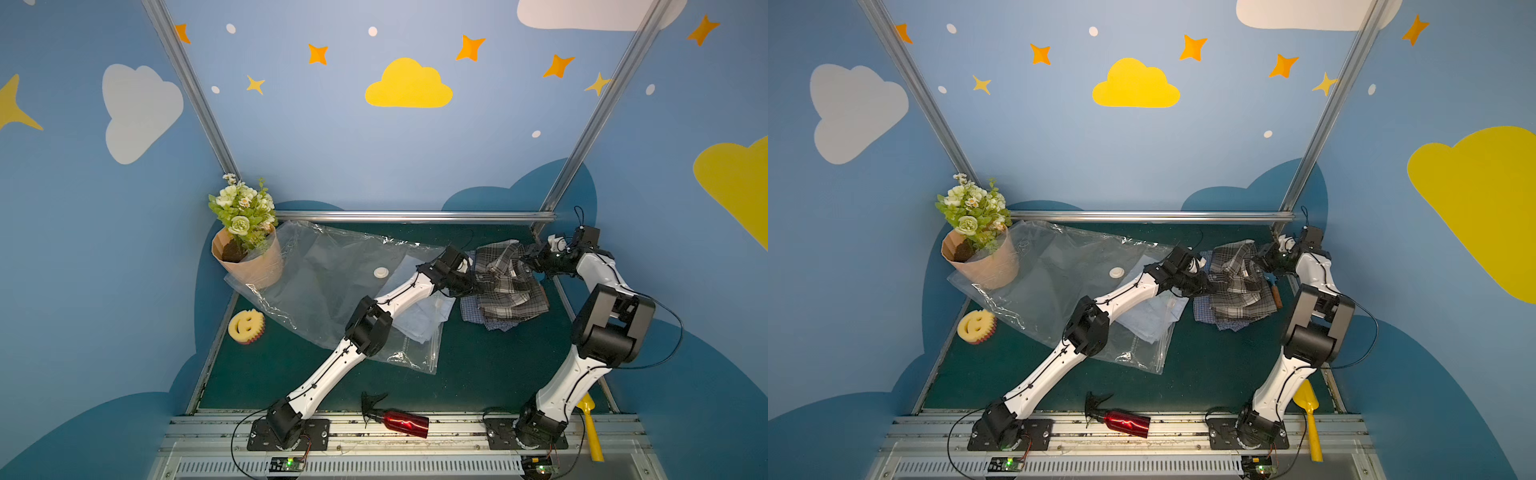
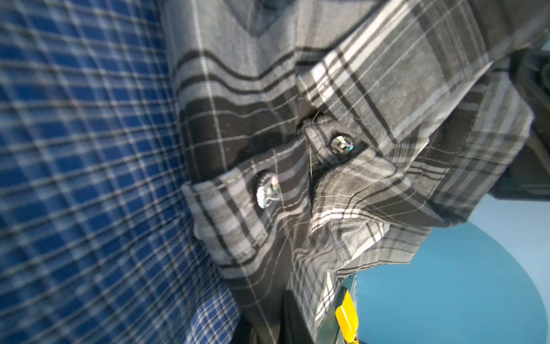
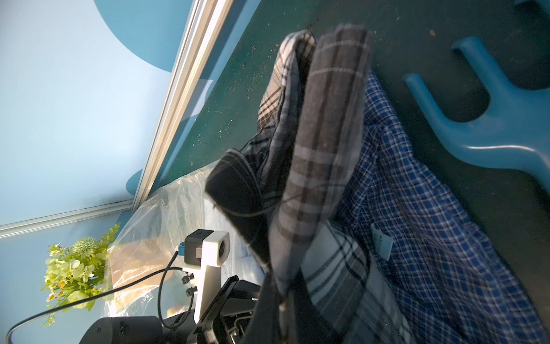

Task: Take the shirt out of the vacuum bag
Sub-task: Place the shirt at the center of the board.

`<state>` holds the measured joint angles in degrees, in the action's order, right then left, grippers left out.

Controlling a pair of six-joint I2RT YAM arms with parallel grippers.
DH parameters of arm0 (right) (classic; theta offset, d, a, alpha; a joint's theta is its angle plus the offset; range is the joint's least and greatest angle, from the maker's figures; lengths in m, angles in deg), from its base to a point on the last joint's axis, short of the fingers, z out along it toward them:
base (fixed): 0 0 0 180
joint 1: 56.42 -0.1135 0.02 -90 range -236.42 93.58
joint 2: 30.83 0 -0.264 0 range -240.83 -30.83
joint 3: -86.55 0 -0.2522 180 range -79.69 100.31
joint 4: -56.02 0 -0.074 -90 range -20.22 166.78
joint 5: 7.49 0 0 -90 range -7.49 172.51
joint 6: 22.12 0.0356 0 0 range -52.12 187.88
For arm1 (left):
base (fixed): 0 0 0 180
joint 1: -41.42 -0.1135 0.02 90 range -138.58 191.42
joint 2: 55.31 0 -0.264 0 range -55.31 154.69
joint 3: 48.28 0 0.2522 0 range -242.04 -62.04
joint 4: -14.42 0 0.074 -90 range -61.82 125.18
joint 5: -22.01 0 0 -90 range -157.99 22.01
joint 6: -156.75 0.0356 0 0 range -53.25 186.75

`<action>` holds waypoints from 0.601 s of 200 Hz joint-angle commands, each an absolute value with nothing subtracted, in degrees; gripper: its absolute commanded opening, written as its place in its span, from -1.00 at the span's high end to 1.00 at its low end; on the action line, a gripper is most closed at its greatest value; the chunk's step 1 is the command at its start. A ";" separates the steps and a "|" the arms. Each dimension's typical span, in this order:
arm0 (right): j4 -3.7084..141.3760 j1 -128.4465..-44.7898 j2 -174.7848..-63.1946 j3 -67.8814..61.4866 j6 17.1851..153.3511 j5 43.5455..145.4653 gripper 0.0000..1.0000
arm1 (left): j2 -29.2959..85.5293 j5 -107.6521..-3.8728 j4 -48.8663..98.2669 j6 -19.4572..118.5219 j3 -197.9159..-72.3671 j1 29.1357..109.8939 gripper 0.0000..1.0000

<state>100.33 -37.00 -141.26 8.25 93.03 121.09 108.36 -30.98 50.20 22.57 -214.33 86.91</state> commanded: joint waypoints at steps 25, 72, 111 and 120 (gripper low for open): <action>99.97 -37.58 -138.87 7.27 93.14 122.26 1.00 | 102.62 -31.45 52.42 25.82 -215.41 87.47 0.79; 99.59 -38.69 -137.53 7.23 93.44 122.80 1.00 | 97.38 -34.31 56.55 29.82 -213.98 87.14 0.81; 97.69 -39.19 -140.09 6.47 94.25 123.48 1.00 | 93.77 -34.39 54.09 30.23 -205.64 87.14 0.81; 97.16 -39.27 -140.79 6.30 94.30 123.57 1.00 | 93.75 -34.29 53.07 29.66 -203.45 87.04 0.81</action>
<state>99.19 -38.81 -140.08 7.07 93.71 122.01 94.81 -34.26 54.95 28.62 -207.99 87.02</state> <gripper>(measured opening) 0.048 0.097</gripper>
